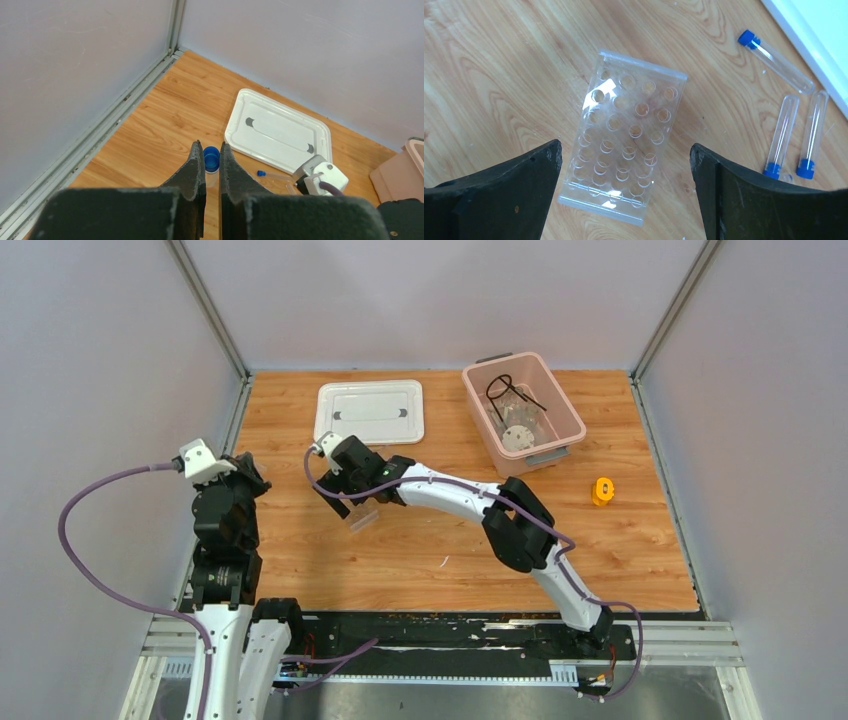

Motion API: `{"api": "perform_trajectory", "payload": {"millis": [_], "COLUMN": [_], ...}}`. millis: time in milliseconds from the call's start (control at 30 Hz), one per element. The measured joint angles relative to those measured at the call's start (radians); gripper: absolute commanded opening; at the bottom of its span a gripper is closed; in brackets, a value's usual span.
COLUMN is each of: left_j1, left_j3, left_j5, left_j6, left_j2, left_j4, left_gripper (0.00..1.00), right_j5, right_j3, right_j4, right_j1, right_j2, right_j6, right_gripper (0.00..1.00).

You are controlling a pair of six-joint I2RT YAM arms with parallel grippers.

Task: Organize the chemistry lab equipment
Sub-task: Move the test tube rack to the center of the board.

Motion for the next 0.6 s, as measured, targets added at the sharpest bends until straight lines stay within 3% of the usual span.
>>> {"api": "perform_trajectory", "payload": {"millis": [600], "left_j1": [0.000], "left_j3": [-0.013], "left_j5": [0.000], "left_j6": [0.000], "left_j2": [-0.013], "left_j4": [0.002], "left_gripper": [0.02], "right_j5": [0.071], "right_j3": [0.014], "right_j4": [-0.008], "right_j1": [0.030], "right_j2": [0.076], "right_j6": [0.051], "right_gripper": [0.92]}}
